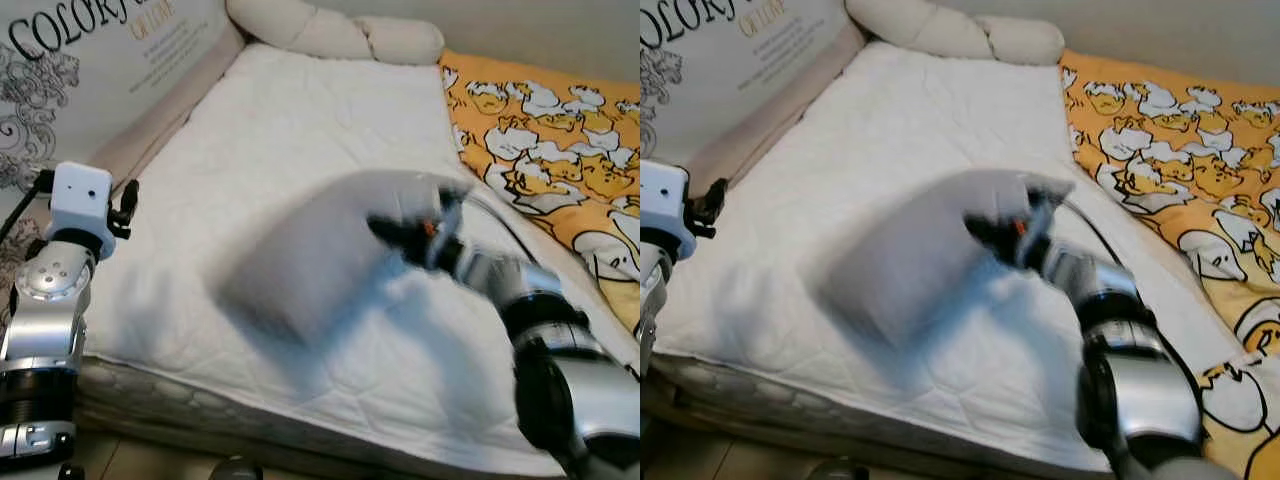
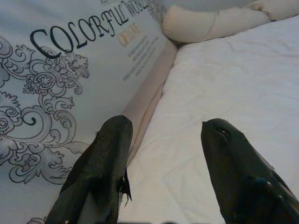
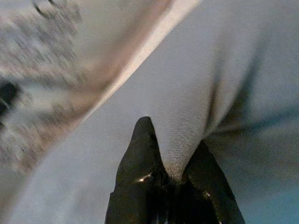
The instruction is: Clean up the room
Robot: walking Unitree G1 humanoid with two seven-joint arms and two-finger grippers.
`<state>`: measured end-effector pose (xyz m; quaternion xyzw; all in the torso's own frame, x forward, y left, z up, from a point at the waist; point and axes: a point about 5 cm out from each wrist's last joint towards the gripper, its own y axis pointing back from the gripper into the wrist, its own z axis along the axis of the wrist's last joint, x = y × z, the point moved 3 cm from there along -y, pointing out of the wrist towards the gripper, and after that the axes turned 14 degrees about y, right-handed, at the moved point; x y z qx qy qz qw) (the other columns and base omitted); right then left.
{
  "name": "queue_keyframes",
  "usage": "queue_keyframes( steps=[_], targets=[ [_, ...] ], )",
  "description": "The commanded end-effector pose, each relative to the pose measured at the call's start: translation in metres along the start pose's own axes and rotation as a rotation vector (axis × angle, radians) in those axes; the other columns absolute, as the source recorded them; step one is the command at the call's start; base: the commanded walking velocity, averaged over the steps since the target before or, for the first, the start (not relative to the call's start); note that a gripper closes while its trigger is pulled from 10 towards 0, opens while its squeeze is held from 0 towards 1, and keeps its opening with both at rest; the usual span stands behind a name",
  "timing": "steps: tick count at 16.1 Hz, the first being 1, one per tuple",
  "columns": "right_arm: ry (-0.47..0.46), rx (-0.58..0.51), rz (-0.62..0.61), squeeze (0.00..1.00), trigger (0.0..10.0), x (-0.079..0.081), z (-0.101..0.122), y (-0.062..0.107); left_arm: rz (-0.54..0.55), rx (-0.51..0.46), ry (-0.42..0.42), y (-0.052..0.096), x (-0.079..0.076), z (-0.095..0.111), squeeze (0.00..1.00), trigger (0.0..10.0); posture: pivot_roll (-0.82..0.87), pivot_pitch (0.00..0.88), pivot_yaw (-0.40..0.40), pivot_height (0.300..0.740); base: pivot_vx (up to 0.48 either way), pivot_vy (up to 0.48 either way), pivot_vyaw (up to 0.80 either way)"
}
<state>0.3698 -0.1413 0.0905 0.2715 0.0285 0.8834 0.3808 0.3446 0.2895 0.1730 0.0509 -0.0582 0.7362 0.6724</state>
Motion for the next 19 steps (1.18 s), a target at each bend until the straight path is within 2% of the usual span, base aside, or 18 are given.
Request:
queue_keyframes(
  steps=[1,3,4,6,7,8,9,10,11,13,14,15,16,17,18,19],
  targets=[
    [0.054,0.018,-0.058,0.0,0.0,-0.013,0.0,0.014,-0.04,-0.017,0.002,-0.003,-0.006,0.006,0.0,10.0,0.07,0.0,-0.035,0.74,0.0,0.0,0.0],
    [0.107,0.11,-0.258,0.0,0.0,-0.041,-0.023,0.032,-0.146,0.018,0.051,-0.006,-0.028,0.0,0.0,10.0,0.05,0.0,-0.018,0.74,0.0,0.0,0.0],
    [0.092,0.124,-0.392,0.0,0.0,-0.054,-0.029,0.04,-0.225,0.052,0.068,-0.006,-0.045,-0.007,0.0,10.0,0.05,0.0,-0.011,0.74,0.0,0.0,0.0],
    [0.125,0.155,-0.517,0.0,0.0,-0.067,-0.039,0.049,-0.345,0.14,0.091,-0.006,-0.077,-0.027,0.0,10.0,0.04,0.0,-0.011,0.74,0.0,0.0,0.0],
    [0.14,0.19,-0.568,0.0,0.0,-0.072,-0.046,0.055,-0.376,0.157,0.097,-0.011,-0.089,-0.034,0.0,10.0,0.04,0.0,-0.021,0.74,0.0,0.0,0.0],
    [0.171,0.23,-0.619,0.0,0.0,-0.077,-0.053,0.06,-0.388,0.151,0.079,-0.018,-0.097,-0.036,0.0,10.0,0.03,0.0,-0.02,0.74,0.0,0.0,0.0],
    [0.239,0.29,-0.701,0.0,0.0,-0.085,-0.061,0.071,-0.359,0.146,0.084,-0.03,-0.102,-0.034,0.0,10.0,0.02,0.0,-0.014,0.74,0.0,0.0,0.0],
    [0.259,0.305,-0.728,0.0,0.0,-0.087,-0.063,0.074,-0.351,0.146,0.091,-0.034,-0.104,-0.033,0.0,10.0,0.02,0.0,-0.014,0.74,0.0,0.0,0.0],
    [0.271,0.308,-0.771,0.0,0.0,-0.094,-0.063,0.086,-0.328,0.167,0.199,-0.048,-0.115,-0.028,0.0,10.0,0.0,0.0,-0.011,0.74,0.0,0.0,0.0],
    [0.281,0.302,-0.821,0.0,0.0,-0.1,-0.062,0.096,-0.336,0.21,0.258,-0.052,-0.128,-0.032,0.0,10.0,-0.02,0.0,-0.006,0.74,0.0,0.0,0.0],
    [0.296,0.277,-0.816,0.0,0.0,-0.1,-0.057,0.096,-0.403,0.273,0.333,-0.048,-0.154,-0.041,0.26,10.0,-0.04,0.0,-0.011,0.74,0.0,0.0,0.0],
    [0.301,0.268,-0.799,0.0,0.0,-0.099,-0.056,0.093,-0.445,0.31,0.401,-0.044,-0.168,-0.046,0.95,10.0,-0.04,0.0,-0.011,0.74,0.0,0.0,0.0],
    [0.318,0.265,-0.771,0.0,0.0,-0.095,-0.056,0.087,-0.512,0.361,0.494,-0.037,-0.189,-0.052,1.0,10.0,-0.06,0.0,-0.013,0.74,0.0,0.0,0.0],
    [0.356,0.268,-0.741,0.0,0.0,-0.091,-0.056,0.08,-0.561,0.395,0.537,-0.029,-0.209,-0.058,1.0,10.0,-0.09,0.0,-0.001,0.74,0.0,0.0,0.0],
    [0.373,0.265,-0.725,0.0,0.0,-0.088,-0.055,0.076,-0.573,0.409,0.562,-0.025,-0.218,-0.06,1.0,10.0,-0.1,0.0,0.004,0.74,0.0,0.0,0.0],
    [0.398,0.24,-0.671,0.0,0.0,-0.079,-0.054,0.063,-0.602,0.459,0.637,-0.015,-0.239,-0.067,1.0,10.0,-0.13,0.0,0.026,0.74,0.0,0.0,0.0]
  ],
)
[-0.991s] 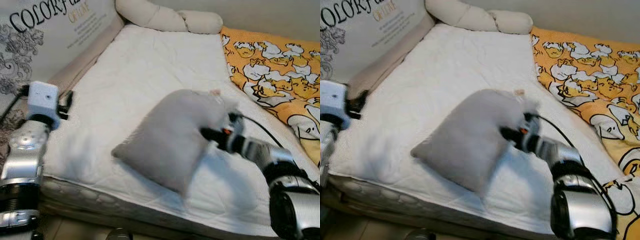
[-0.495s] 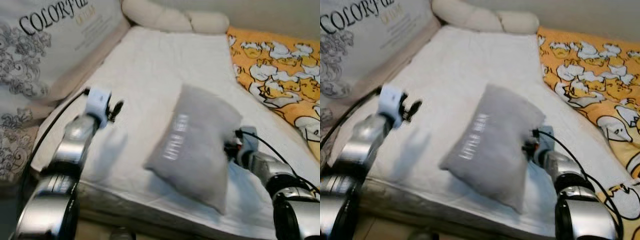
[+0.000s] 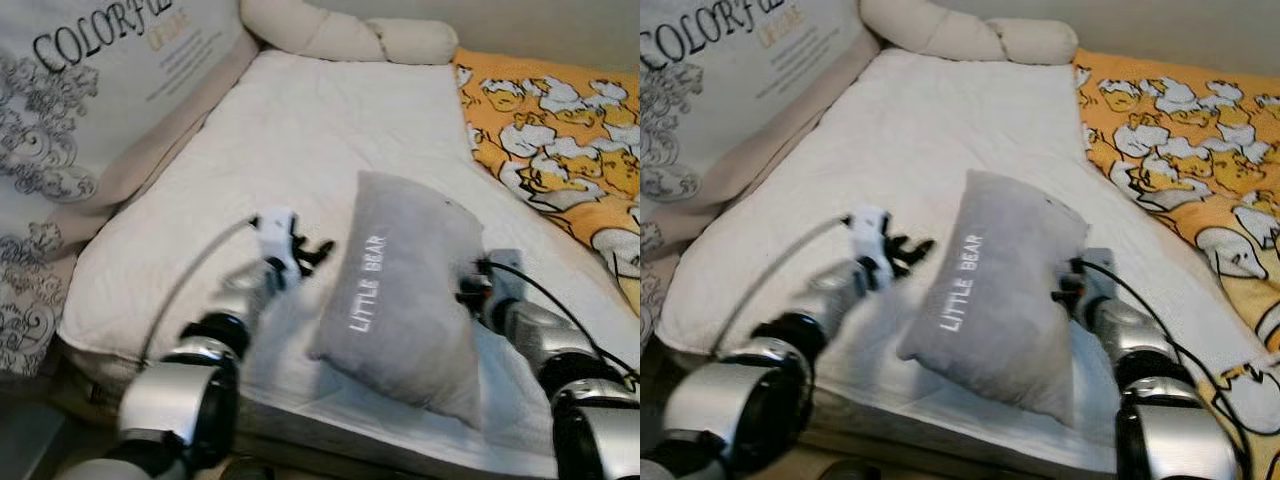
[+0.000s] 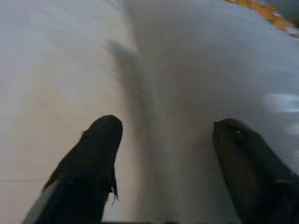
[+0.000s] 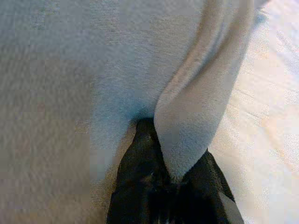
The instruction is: Clean up the room
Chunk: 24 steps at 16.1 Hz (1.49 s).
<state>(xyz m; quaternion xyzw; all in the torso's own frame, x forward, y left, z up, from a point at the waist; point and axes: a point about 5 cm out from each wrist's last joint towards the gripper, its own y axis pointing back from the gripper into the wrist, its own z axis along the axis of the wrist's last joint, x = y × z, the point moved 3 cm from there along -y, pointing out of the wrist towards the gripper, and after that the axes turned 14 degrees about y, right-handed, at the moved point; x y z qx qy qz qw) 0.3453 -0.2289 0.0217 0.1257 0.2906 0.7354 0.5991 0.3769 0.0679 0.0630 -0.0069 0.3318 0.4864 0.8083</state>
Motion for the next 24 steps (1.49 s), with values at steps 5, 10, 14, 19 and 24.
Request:
queue_keyframes(
  steps=[5,10,14,19,24],
  targets=[
    [0.068,-0.18,0.253,0.0,0.0,0.045,0.031,0.0,-0.091,0.075,0.161,-0.003,-0.015,-0.025,1.0,10.0,-0.16,0.0,0.048,0.74,0.0,0.0,0.0],
    [0.153,-0.052,0.281,0.0,0.0,0.041,0.001,0.003,0.049,0.075,0.215,0.009,0.012,-0.052,1.0,10.0,-0.16,0.0,0.015,0.74,0.0,0.0,0.0],
    [0.27,0.126,0.227,0.0,0.0,0.015,-0.045,0.014,-0.062,0.01,0.314,0.004,-0.001,-0.029,1.0,10.0,-0.17,0.0,0.005,0.74,0.0,0.0,0.0],
    [0.228,0.008,0.293,0.0,0.0,0.035,-0.02,0.009,-0.173,0.124,0.241,-0.001,-0.029,-0.058,1.0,10.0,-0.21,0.0,0.022,0.74,0.0,0.0,0.0],
    [0.166,-0.067,0.308,0.0,0.0,0.056,-0.001,0.002,-0.287,0.203,0.115,0.0,-0.042,-0.066,0.0,10.0,-0.18,0.0,0.016,0.74,0.0,0.0,0.0]
  ],
)
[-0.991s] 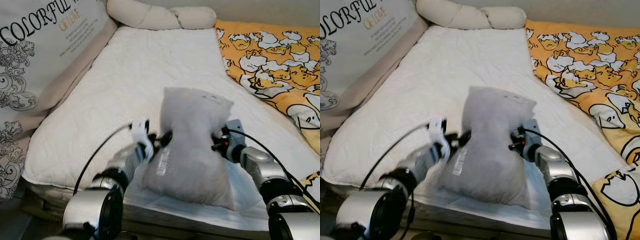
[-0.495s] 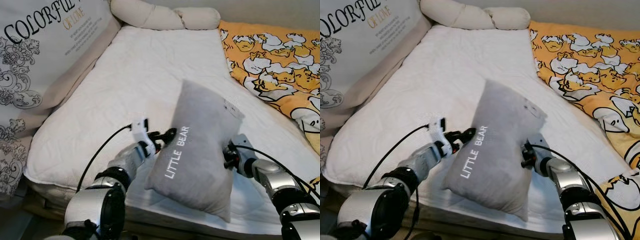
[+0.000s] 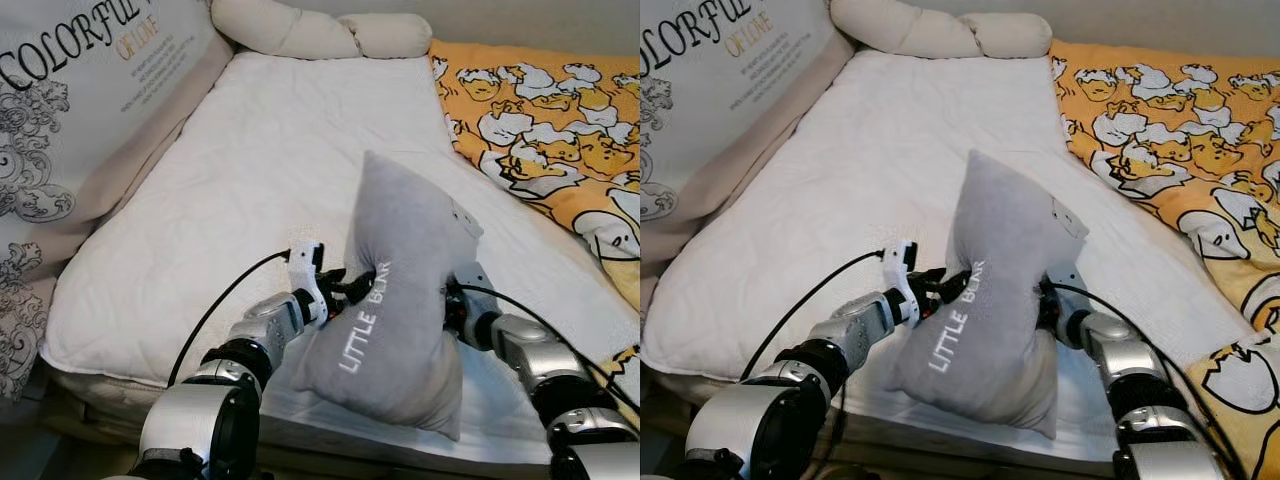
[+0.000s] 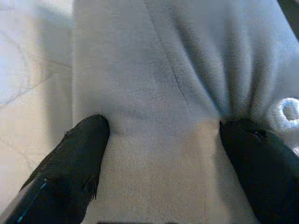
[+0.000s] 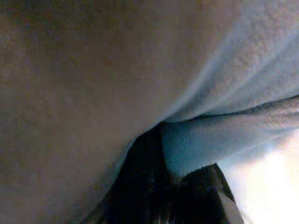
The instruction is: Clean up the room
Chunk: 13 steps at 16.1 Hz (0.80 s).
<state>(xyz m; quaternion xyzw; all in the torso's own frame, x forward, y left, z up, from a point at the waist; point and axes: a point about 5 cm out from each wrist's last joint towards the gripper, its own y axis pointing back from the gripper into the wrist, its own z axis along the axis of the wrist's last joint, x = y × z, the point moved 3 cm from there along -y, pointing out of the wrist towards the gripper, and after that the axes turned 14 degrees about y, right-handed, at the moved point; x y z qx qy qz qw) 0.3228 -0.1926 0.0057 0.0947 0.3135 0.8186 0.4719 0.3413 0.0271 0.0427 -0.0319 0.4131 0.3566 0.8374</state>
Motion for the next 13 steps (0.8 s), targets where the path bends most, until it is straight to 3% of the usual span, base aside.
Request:
queue_keyframes(
  steps=[1,2,3,7,11,13],
  targets=[
    [-0.012,-0.068,0.035,0.0,0.0,0.012,0.02,-0.008,-0.011,0.072,-0.018,-0.004,-0.005,-0.017,0.0,7.1,-0.17,0.0,0.014,0.74,0.0,0.0,0.0],
    [-0.039,-0.116,0.018,0.0,0.0,0.016,0.032,-0.013,-0.013,0.063,-0.017,-0.001,-0.002,-0.012,0.0,2.7,-0.17,0.0,0.014,0.74,0.0,0.0,0.0],
    [-0.063,-0.156,0.004,0.0,0.0,0.019,0.042,-0.016,-0.005,0.09,-0.064,0.002,0.002,-0.012,0.0,0.0,-0.14,0.0,0.014,0.74,0.0,0.0,0.0],
    [-0.136,-0.282,-0.025,0.0,0.0,0.023,0.068,-0.018,0.016,0.06,-0.157,0.017,0.017,0.002,0.0,0.0,-0.11,0.0,0.024,0.74,0.0,0.0,0.0],
    [-0.19,-0.371,-0.002,0.0,0.0,0.033,0.085,-0.02,0.034,0.013,-0.164,0.027,0.025,0.018,0.0,0.0,-0.08,0.0,0.018,0.74,0.0,0.0,0.0],
    [-0.208,-0.389,0.013,0.0,0.0,0.039,0.091,-0.022,0.019,-0.01,-0.125,0.029,0.025,0.023,0.0,0.0,-0.07,0.0,0.02,0.74,0.0,0.0,0.0]
  ],
)
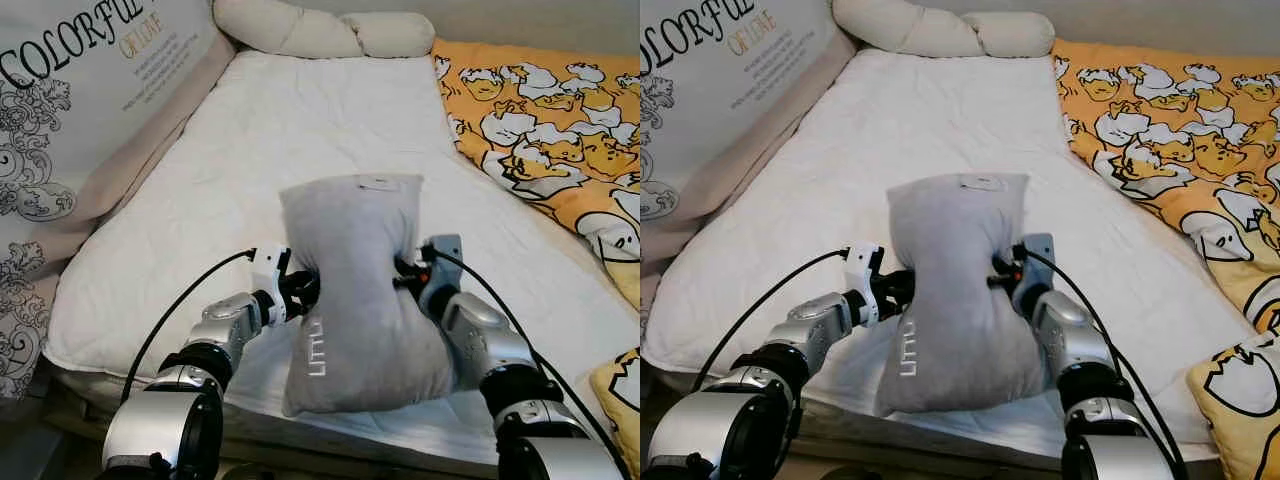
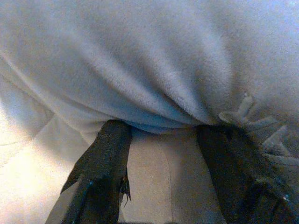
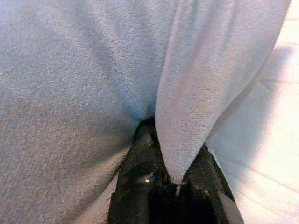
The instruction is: Clean up the room
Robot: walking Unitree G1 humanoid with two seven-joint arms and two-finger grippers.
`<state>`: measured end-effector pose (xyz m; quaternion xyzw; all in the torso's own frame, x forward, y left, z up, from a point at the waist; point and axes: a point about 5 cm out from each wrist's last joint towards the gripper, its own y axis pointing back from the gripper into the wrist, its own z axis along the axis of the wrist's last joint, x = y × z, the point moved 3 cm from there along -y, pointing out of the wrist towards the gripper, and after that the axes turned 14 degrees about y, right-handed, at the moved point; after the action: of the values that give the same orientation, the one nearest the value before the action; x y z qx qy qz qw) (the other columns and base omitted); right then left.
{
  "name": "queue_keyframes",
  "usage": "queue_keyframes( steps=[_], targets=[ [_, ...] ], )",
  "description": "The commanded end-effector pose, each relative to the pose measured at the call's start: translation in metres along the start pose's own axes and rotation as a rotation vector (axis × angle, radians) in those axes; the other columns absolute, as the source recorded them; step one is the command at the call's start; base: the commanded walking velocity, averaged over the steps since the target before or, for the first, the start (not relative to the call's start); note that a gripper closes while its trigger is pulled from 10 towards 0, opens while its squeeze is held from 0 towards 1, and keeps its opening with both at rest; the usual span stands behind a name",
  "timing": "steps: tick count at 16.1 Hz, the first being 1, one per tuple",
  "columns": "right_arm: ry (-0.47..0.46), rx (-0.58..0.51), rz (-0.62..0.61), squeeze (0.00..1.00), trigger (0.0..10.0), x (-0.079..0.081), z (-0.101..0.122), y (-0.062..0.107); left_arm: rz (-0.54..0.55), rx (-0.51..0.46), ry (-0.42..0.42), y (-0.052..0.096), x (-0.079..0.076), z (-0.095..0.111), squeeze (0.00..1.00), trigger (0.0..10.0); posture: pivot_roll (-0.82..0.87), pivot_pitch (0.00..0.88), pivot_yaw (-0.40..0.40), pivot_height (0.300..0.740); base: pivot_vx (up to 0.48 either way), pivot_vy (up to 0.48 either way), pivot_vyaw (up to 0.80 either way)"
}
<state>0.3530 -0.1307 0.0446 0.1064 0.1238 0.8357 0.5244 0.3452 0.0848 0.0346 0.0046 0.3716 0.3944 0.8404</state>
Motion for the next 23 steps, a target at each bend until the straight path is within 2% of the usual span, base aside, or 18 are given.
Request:
queue_keyframes(
  steps=[1,5,8,9,10,14,15,17,20,21,23],
  targets=[
    [0.0,-0.074,0.051,0.0,0.0,0.017,0.02,-0.009,-0.087,-0.029,0.011,-0.008,-0.017,0.011,0.0,0.0,-0.06,0.0,0.017,0.74,0.0,0.0,0.0],
    [-0.033,-0.093,0.05,0.0,0.0,0.019,0.021,-0.008,-0.146,-0.099,0.073,-0.012,-0.029,0.027,0.0,0.0,-0.04,0.0,0.003,0.74,0.0,0.0,0.0],
    [-0.024,-0.074,0.032,0.0,0.0,0.019,0.012,-0.006,-0.237,-0.145,0.117,-0.014,-0.044,0.039,0.0,0.0,-0.03,0.0,0.006,0.74,0.0,0.0,0.0],
    [-0.032,-0.082,0.018,0.0,0.0,0.018,0.013,-0.005,-0.306,-0.154,0.123,-0.011,-0.05,0.042,0.0,0.0,-0.04,0.0,0.009,0.74,0.0,0.0,0.0],
    [-0.035,-0.091,0.008,0.0,0.0,0.016,0.015,-0.004,-0.33,-0.156,0.111,-0.01,-0.052,0.042,0.0,0.0,-0.04,0.0,0.011,0.74,0.0,0.0,0.0],
    [-0.058,-0.148,-0.082,0.0,0.0,0.01,0.023,0.002,-0.195,-0.228,-0.043,-0.002,-0.04,0.055,0.0,0.0,-0.05,0.0,0.022,0.74,0.0,0.0,0.0],
    [-0.075,-0.164,-0.107,0.0,0.0,0.01,0.023,0.005,-0.153,-0.232,-0.095,0.0,-0.038,0.055,0.0,0.0,-0.05,0.0,0.023,0.74,0.0,0.0,0.0],
    [-0.115,-0.188,-0.137,0.0,0.0,0.014,0.023,0.01,-0.129,-0.235,-0.148,0.002,-0.039,0.051,0.0,0.0,-0.06,0.0,0.023,0.74,0.0,0.0,0.0],
    [-0.116,-0.199,-0.154,0.0,0.0,0.02,0.023,0.012,-0.137,-0.256,-0.132,0.0,-0.043,0.051,0.0,0.0,-0.06,0.0,0.017,0.74,0.0,0.0,0.0],
    [-0.131,-0.215,-0.215,0.0,0.0,0.011,0.026,0.015,-0.126,-0.269,-0.116,-0.003,-0.045,0.052,0.0,0.0,-0.06,0.0,0.017,0.74,0.0,0.0,0.0],
    [-0.128,-0.22,-0.223,0.0,0.0,0.01,0.03,0.015,-0.123,-0.256,-0.158,-0.003,-0.05,0.049,0.0,0.0,-0.03,0.0,-0.003,0.74,0.0,0.0,0.0]
  ],
)
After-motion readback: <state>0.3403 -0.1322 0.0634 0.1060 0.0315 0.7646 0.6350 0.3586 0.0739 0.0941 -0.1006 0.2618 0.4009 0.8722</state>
